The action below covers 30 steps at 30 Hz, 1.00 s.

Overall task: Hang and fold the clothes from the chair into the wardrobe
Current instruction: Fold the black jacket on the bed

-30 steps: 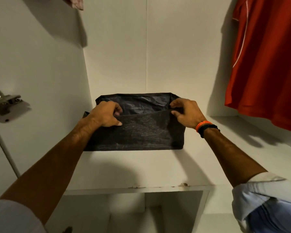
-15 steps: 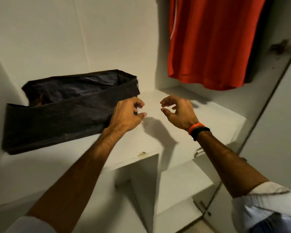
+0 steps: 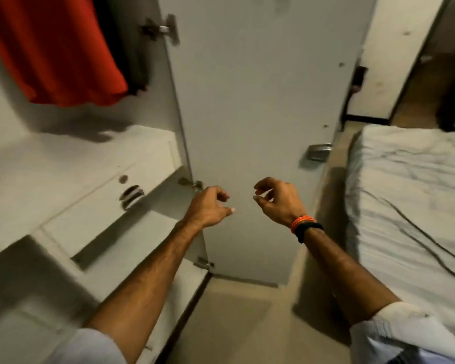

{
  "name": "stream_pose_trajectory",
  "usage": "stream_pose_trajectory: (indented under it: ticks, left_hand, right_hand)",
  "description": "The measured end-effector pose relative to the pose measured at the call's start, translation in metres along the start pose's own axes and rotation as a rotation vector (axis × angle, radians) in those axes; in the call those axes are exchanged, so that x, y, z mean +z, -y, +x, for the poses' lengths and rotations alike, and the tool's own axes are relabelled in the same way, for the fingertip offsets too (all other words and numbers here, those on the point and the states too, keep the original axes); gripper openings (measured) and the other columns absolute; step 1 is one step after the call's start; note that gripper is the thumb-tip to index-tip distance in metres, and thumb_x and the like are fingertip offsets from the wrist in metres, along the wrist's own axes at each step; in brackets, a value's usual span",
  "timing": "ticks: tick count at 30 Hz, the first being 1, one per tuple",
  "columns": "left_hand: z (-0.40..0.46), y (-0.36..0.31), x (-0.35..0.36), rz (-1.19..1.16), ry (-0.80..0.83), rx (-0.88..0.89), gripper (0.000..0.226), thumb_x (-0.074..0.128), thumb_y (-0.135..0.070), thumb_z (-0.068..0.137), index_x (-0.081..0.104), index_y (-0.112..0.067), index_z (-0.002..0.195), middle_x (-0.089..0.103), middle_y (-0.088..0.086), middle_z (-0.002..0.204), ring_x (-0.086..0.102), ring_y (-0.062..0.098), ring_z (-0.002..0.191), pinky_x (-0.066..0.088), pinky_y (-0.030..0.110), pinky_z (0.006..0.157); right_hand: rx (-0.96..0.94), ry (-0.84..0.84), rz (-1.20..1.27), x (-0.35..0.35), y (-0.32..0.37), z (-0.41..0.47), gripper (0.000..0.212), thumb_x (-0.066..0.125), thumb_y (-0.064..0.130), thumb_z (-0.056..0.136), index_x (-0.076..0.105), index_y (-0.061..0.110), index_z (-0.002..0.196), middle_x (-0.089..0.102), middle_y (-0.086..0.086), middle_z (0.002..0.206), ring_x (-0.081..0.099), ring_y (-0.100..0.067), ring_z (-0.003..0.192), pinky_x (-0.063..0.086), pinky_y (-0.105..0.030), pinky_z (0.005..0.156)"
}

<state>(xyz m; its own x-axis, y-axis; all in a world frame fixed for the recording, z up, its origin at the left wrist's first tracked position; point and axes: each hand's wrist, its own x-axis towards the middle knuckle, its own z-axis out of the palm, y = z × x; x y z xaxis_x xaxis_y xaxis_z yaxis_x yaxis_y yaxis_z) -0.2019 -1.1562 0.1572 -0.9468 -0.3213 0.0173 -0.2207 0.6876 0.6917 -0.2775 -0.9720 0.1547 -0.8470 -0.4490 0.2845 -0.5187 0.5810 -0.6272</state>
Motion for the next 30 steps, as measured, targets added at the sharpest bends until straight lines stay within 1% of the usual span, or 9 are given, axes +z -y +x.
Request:
stream_pose_trajectory:
  ticks: [3,7,9,11,13,15,21,26,30]
  left_hand:
    - [-0.001,-0.054,0.09,0.005,0.171,0.063,0.042,0.082,-0.03,0.079,0.066,-0.018,0.116,0.068,-0.003,0.115,0.065,0.015,0.098,0.053,0.03,0.092]
    - [-0.003,-0.13,0.207,0.005,0.39,0.161,0.04,0.08,-0.028,0.081,0.066,-0.017,0.116,0.066,-0.002,0.115,0.063,0.014,0.102,0.052,0.03,0.093]
    - [-0.003,-0.16,0.259,0.005,0.479,0.216,0.038,0.081,-0.029,0.079,0.067,-0.017,0.112,0.068,-0.002,0.112,0.064,0.013,0.1,0.052,0.028,0.092]
    - [0.001,-0.189,0.307,0.028,0.558,0.28,0.036,0.083,-0.028,0.077,0.069,-0.017,0.108,0.071,-0.002,0.106,0.066,0.013,0.095,0.052,0.025,0.087]
    - [0.007,-0.213,0.346,0.027,0.619,0.325,0.034,0.084,-0.027,0.076,0.071,-0.016,0.106,0.072,-0.002,0.102,0.066,0.011,0.091,0.049,0.02,0.082]
    - [0.013,-0.24,0.392,0.02,0.692,0.387,0.033,0.083,-0.026,0.077,0.071,-0.015,0.105,0.072,-0.003,0.101,0.066,0.011,0.093,0.047,0.019,0.081]
    - [0.023,-0.325,0.51,0.075,0.927,0.579,0.032,0.079,-0.028,0.082,0.067,-0.016,0.11,0.069,-0.002,0.108,0.063,0.013,0.1,0.051,0.024,0.086]
    - [0.021,-0.382,0.584,0.103,1.059,0.643,0.03,0.079,-0.027,0.082,0.068,-0.016,0.107,0.068,-0.003,0.105,0.063,0.011,0.097,0.044,0.02,0.078]
    - [0.018,-0.428,0.644,0.118,1.101,0.657,0.03,0.079,-0.025,0.082,0.068,-0.014,0.108,0.069,-0.002,0.105,0.064,0.013,0.098,0.044,0.021,0.078]
  right_hand:
    - [0.195,-0.071,-0.023,-0.051,-0.082,-0.058,0.019,0.072,0.024,0.086,0.068,0.02,0.104,0.068,0.013,0.091,0.066,-0.007,0.074,0.056,-0.03,0.076]
    - [0.423,-0.189,-0.071,-0.118,-0.182,-0.132,0.019,0.074,0.023,0.083,0.07,0.018,0.1,0.068,0.011,0.087,0.064,-0.011,0.073,0.056,-0.033,0.078]
    - [0.544,-0.248,-0.078,-0.144,-0.222,-0.164,0.018,0.074,0.025,0.082,0.07,0.021,0.099,0.07,0.012,0.089,0.065,-0.007,0.072,0.057,-0.036,0.078]
    - [0.646,-0.311,-0.083,-0.166,-0.257,-0.193,0.018,0.074,0.025,0.083,0.069,0.023,0.1,0.069,0.014,0.088,0.062,-0.001,0.069,0.057,-0.035,0.078]
    - [0.719,-0.356,-0.103,-0.185,-0.283,-0.213,0.019,0.074,0.026,0.083,0.068,0.023,0.1,0.069,0.014,0.089,0.06,0.002,0.068,0.057,-0.033,0.078]
    - [0.806,-0.392,-0.127,-0.203,-0.313,-0.233,0.02,0.074,0.027,0.084,0.068,0.023,0.102,0.068,0.016,0.089,0.06,0.002,0.07,0.056,-0.033,0.079]
    - [1.032,-0.552,-0.162,-0.259,-0.383,-0.281,0.02,0.074,0.025,0.084,0.068,0.021,0.102,0.067,0.015,0.087,0.062,0.001,0.07,0.057,-0.032,0.077]
    - [1.201,-0.63,-0.128,-0.286,-0.433,-0.319,0.019,0.074,0.025,0.085,0.068,0.019,0.102,0.068,0.013,0.087,0.062,0.001,0.07,0.057,-0.031,0.077]
    - [1.272,-0.675,-0.084,-0.314,-0.484,-0.343,0.017,0.074,0.024,0.084,0.067,0.021,0.099,0.068,0.013,0.086,0.065,-0.006,0.073,0.056,-0.034,0.08]
